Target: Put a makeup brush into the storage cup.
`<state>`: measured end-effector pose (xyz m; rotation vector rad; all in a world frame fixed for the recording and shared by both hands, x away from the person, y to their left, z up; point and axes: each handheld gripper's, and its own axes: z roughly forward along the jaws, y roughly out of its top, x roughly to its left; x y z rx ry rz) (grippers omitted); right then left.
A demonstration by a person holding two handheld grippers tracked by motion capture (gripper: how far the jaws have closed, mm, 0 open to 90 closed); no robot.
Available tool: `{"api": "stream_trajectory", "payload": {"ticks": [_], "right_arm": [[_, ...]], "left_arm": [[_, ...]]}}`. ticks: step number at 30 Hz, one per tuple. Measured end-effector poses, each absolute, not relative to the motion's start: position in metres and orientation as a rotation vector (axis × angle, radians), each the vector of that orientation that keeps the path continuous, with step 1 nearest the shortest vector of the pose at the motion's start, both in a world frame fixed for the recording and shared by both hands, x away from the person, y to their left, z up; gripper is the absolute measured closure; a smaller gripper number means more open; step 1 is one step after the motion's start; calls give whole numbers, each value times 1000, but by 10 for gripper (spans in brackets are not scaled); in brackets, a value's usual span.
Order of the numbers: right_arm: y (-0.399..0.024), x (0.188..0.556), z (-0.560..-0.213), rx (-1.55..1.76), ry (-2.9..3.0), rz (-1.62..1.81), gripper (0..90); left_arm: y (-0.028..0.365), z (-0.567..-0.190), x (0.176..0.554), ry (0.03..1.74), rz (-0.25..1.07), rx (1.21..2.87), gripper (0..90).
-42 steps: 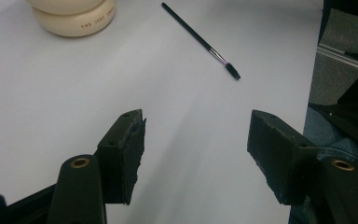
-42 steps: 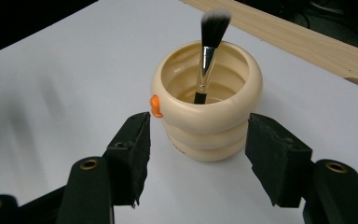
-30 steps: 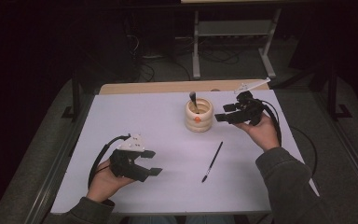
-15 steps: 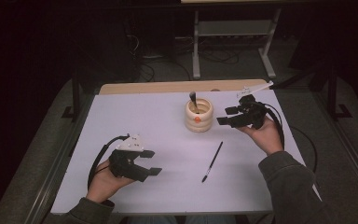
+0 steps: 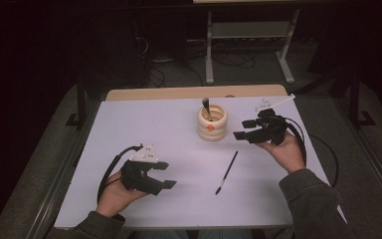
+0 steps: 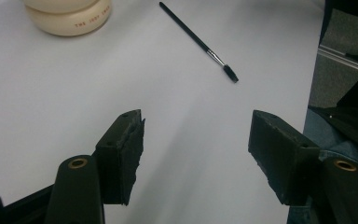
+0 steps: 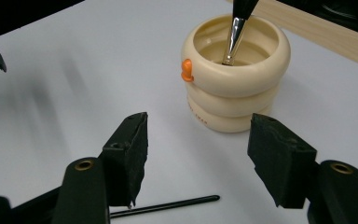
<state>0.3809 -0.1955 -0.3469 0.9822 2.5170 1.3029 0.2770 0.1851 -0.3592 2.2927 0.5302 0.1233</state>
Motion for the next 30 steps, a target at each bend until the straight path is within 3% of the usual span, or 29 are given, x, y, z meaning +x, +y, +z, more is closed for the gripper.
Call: {"api": "stream_trajectory", "payload": {"ticks": [30], "right_arm": [[-202, 341, -376, 986, 2456, 1285, 325]], "left_arm": [[117, -379, 290, 555, 60, 2323, 354]]}}
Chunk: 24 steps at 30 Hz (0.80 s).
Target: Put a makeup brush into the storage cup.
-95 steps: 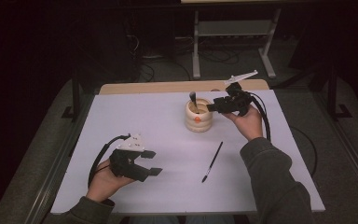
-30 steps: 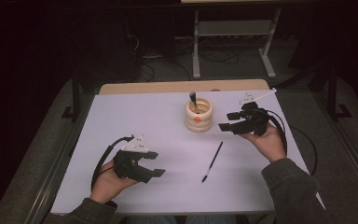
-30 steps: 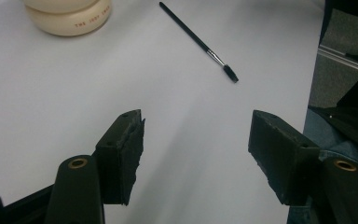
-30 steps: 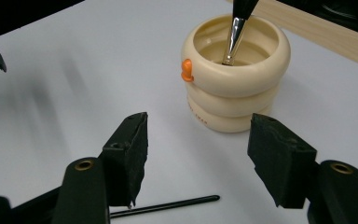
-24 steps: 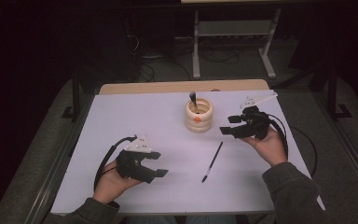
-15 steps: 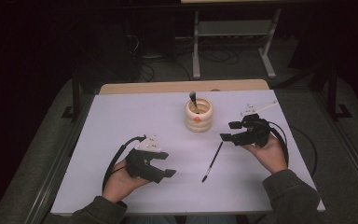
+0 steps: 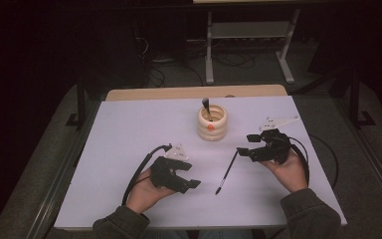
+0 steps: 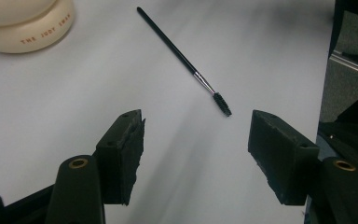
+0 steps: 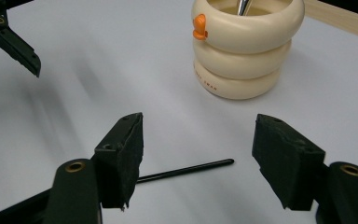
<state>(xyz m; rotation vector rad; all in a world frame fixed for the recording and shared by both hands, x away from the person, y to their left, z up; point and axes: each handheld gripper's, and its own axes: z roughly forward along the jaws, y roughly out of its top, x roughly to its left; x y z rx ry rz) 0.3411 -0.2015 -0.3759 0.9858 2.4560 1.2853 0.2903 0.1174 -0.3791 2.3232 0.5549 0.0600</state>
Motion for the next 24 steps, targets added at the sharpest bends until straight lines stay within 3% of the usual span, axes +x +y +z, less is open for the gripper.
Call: {"api": "stream_trajectory", "payload": {"ticks": [24], "right_arm": [[-201, 336, -384, 991, 2411, 1263, 312]], "left_arm": [[70, -392, 303, 636, 58, 2367, 411]]}}
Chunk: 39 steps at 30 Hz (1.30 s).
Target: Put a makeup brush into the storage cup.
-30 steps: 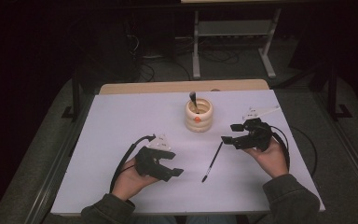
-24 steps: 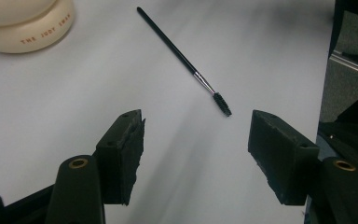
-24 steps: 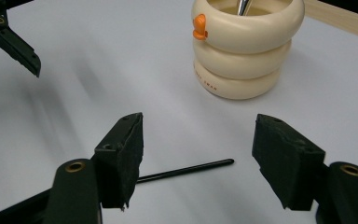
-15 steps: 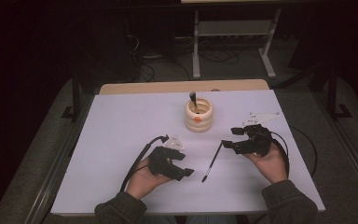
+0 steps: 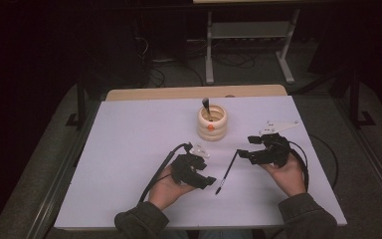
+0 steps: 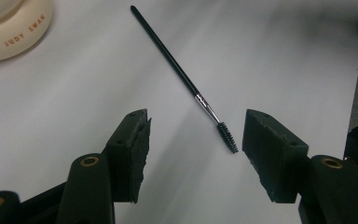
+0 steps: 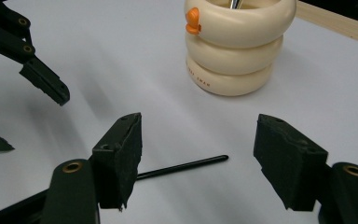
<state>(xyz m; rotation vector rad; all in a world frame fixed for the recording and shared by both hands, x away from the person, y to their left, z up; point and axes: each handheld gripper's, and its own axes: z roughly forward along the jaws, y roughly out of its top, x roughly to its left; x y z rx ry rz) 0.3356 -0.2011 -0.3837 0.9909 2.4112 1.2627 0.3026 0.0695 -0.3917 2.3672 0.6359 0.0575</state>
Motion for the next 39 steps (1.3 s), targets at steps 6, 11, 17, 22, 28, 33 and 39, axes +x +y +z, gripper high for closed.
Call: {"api": "stream_trajectory", "payload": {"ticks": [6, 11, 17, 22, 28, 33, 39], "right_arm": [[-202, 335, -383, 1009, 2398, 1261, 311], [-201, 335, -385, 1016, 2400, 1251, 311], [-202, 332, -389, 1023, 2394, 1248, 312], [-204, 331, -390, 1023, 2383, 1251, 311], [-203, 332, -391, 1015, 2378, 1235, 307], [-206, 332, -391, 1036, 2356, 1240, 305], [-212, 334, -393, 1074, 2333, 1251, 302]], "left_arm": [[59, -397, 306, 619, 47, 2414, 424], [51, -404, 307, 657, 27, 2403, 432], [43, -408, 311, 652, 17, 2427, 446], [35, -413, 315, 663, 2, 2434, 466], [24, -418, 317, 679, 14, 2448, 496], [16, -421, 317, 717, -3, 2418, 550], [12, -426, 319, 719, 28, 2449, 589]]}}
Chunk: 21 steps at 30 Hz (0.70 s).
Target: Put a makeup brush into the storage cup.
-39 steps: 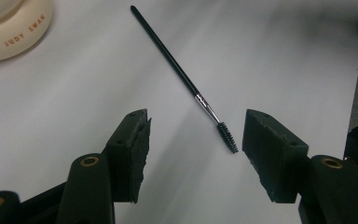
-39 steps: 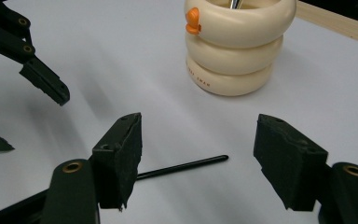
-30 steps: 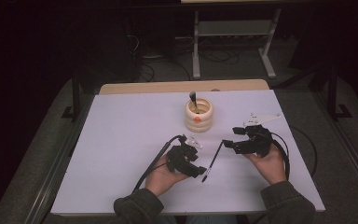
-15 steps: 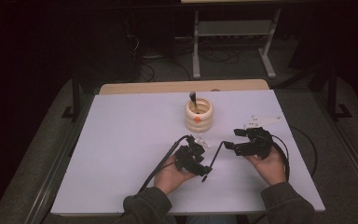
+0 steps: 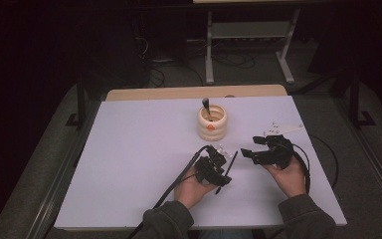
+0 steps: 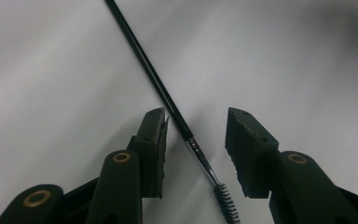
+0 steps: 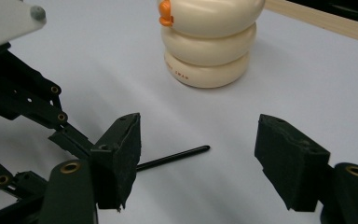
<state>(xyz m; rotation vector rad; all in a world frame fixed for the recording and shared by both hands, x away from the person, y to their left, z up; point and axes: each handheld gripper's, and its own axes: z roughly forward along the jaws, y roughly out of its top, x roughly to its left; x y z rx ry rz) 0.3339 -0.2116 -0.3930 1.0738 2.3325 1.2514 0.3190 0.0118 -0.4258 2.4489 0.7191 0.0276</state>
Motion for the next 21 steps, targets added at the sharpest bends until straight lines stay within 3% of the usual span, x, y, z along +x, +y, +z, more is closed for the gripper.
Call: {"api": "stream_trajectory", "payload": {"ticks": [5, 9, 21], "right_arm": [[-213, 334, -392, 1074, 2322, 1262, 304], [-212, 334, -392, 1082, 2325, 1261, 304], [-211, 334, -392, 1073, 2323, 1260, 306]], "left_arm": [[7, -429, 320, 734, 41, 2473, 624], [2, -429, 316, 703, 125, 2512, 639], [2, -429, 318, 706, 193, 2530, 810]]}}
